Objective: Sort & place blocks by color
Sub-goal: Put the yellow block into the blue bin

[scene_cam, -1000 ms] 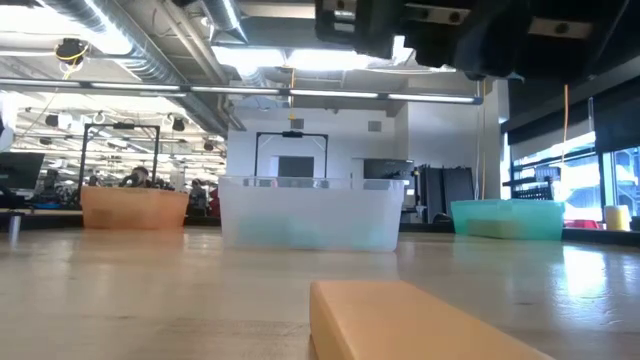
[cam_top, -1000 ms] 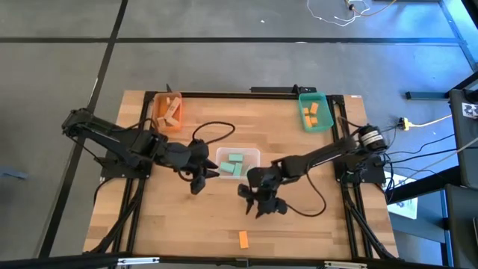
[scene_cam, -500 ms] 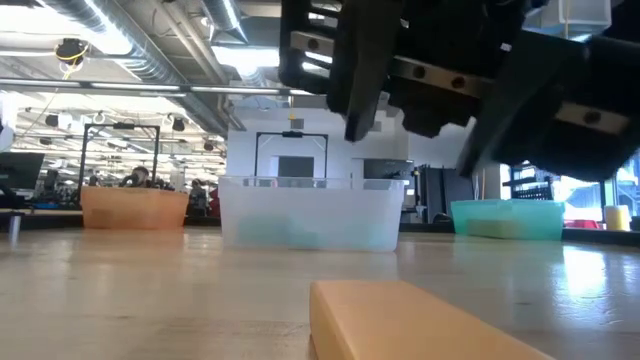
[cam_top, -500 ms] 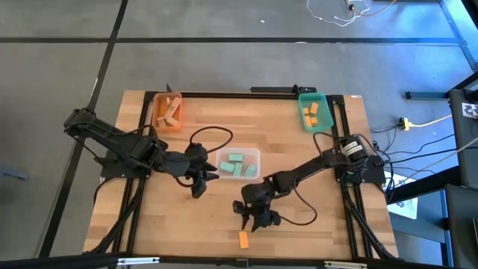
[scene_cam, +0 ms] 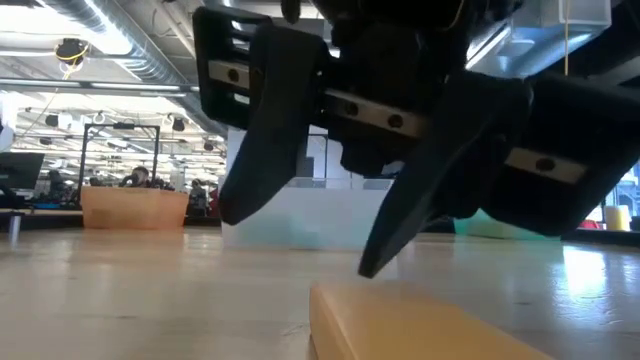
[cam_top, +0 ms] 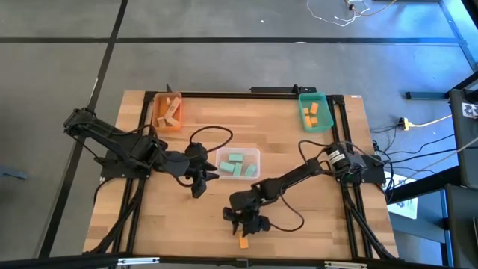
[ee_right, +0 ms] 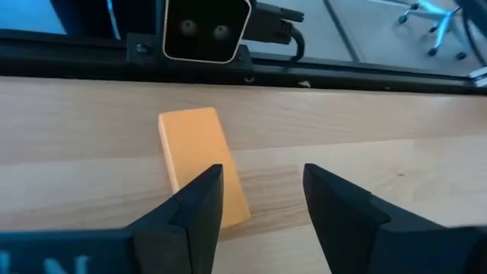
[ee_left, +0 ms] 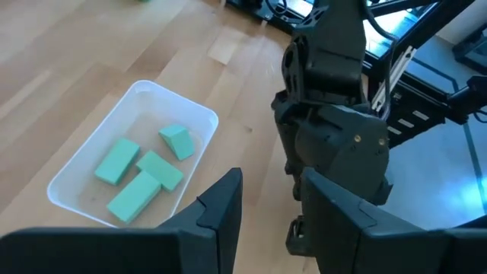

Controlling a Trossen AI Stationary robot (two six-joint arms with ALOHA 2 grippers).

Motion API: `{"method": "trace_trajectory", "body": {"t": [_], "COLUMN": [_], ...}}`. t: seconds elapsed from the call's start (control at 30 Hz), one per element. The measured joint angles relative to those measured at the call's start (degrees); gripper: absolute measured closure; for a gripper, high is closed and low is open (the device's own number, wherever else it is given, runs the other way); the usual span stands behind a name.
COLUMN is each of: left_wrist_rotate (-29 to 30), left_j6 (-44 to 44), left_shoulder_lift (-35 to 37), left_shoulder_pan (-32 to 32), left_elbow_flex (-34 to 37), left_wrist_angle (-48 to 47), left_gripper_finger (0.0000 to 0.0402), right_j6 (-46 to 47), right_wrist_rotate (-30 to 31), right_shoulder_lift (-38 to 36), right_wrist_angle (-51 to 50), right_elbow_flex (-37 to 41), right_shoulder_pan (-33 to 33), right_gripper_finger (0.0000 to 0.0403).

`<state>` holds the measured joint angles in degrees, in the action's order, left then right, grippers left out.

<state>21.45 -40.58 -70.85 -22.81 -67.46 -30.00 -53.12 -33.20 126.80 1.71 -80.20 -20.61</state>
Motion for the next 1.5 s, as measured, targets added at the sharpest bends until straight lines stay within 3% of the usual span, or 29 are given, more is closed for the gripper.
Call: {"method": "trace_trajectory", "body": {"t": [0.4,1.5], "left_wrist_rotate": [-0.11,0.02], "left_j6": [0.17,0.09], "left_shoulder_lift": [0.0,0.0], "left_shoulder_pan": [0.0,0.02], "left_elbow_flex": [0.0,0.0], "left_wrist_angle": [-0.02,0.07], "left_gripper_finger": [0.0278,0.0278], "right_j6": [-15.0,-17.62], "right_wrist_rotate": [-1.08,-1.39], "right_shoulder_lift": [-0.19,2.91], "right_wrist_angle": [-27.53,-19.26], "right_elbow_flex": [-9.97,-9.44], "right_shoulder_pan": [0.0,0.04], "right_gripper_finger": [0.0235,0.0234]}}
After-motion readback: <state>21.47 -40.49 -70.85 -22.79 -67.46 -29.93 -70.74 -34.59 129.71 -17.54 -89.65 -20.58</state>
